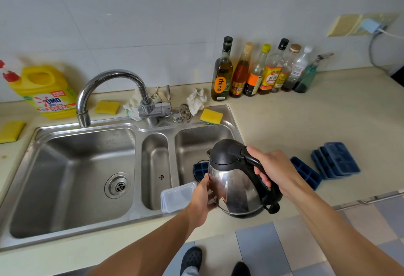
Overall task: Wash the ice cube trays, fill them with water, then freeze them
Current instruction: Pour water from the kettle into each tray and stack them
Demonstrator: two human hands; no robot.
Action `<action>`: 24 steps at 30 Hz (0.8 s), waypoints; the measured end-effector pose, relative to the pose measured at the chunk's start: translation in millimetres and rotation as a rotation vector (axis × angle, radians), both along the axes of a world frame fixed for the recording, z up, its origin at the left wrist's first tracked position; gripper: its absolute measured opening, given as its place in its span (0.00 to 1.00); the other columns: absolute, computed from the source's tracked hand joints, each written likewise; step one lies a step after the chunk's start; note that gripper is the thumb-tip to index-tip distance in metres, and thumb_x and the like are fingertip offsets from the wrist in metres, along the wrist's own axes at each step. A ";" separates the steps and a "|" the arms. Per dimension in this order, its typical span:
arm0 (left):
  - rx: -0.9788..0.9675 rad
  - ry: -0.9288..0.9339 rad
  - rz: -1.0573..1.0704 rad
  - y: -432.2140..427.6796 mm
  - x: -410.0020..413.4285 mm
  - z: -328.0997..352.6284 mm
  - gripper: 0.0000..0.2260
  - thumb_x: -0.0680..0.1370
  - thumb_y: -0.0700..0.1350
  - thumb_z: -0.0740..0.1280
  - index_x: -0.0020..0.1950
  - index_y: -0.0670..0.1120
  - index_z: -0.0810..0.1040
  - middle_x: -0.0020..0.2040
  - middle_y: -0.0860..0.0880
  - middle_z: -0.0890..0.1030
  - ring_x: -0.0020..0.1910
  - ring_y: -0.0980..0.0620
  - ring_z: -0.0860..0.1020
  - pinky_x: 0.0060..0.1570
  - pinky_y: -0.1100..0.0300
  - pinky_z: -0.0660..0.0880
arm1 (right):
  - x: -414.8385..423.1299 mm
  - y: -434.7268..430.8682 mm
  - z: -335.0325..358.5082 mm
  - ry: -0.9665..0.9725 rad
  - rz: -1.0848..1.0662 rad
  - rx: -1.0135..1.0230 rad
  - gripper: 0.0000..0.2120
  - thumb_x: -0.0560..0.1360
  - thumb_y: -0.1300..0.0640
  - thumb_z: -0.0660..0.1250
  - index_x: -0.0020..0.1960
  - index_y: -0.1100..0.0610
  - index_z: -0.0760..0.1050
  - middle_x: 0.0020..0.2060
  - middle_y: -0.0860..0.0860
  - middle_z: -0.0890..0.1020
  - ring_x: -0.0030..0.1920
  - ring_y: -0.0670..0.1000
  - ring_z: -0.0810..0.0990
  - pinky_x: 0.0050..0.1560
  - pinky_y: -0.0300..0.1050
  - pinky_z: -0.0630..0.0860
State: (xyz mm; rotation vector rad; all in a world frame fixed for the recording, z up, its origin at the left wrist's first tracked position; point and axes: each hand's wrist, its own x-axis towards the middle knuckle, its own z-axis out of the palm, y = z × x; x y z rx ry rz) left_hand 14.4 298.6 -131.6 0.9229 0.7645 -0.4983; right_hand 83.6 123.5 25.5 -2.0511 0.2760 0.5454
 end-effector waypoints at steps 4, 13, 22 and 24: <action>0.003 0.000 -0.005 1.9 0.7 -2.7 0.24 0.84 0.61 0.56 0.70 0.46 0.75 0.65 0.44 0.81 0.65 0.42 0.78 0.71 0.43 0.71 | 2.3 1.9 -0.7 0.000 0.011 -0.003 0.28 0.77 0.39 0.67 0.29 0.60 0.75 0.20 0.51 0.73 0.20 0.50 0.68 0.27 0.40 0.69; -0.010 -0.001 -0.013 4.7 1.2 -5.1 0.23 0.84 0.60 0.56 0.68 0.46 0.77 0.63 0.44 0.82 0.64 0.42 0.78 0.69 0.42 0.72 | 8.1 2.4 -2.5 0.006 0.024 -0.021 0.29 0.76 0.36 0.67 0.28 0.59 0.76 0.21 0.53 0.74 0.21 0.51 0.70 0.27 0.41 0.70; -0.011 0.011 -0.013 4.9 2.4 -5.1 0.22 0.84 0.60 0.56 0.68 0.46 0.76 0.63 0.44 0.82 0.64 0.42 0.78 0.69 0.42 0.72 | 8.0 0.3 -2.6 0.011 0.030 -0.024 0.29 0.76 0.36 0.67 0.28 0.59 0.76 0.21 0.53 0.74 0.20 0.51 0.69 0.27 0.40 0.70; -0.007 0.014 -0.014 4.1 3.0 -5.5 0.22 0.84 0.60 0.56 0.67 0.47 0.77 0.62 0.44 0.82 0.63 0.42 0.78 0.69 0.42 0.72 | 7.7 -1.0 -2.3 0.011 0.028 -0.026 0.29 0.76 0.37 0.66 0.28 0.59 0.76 0.21 0.53 0.74 0.20 0.51 0.69 0.27 0.40 0.70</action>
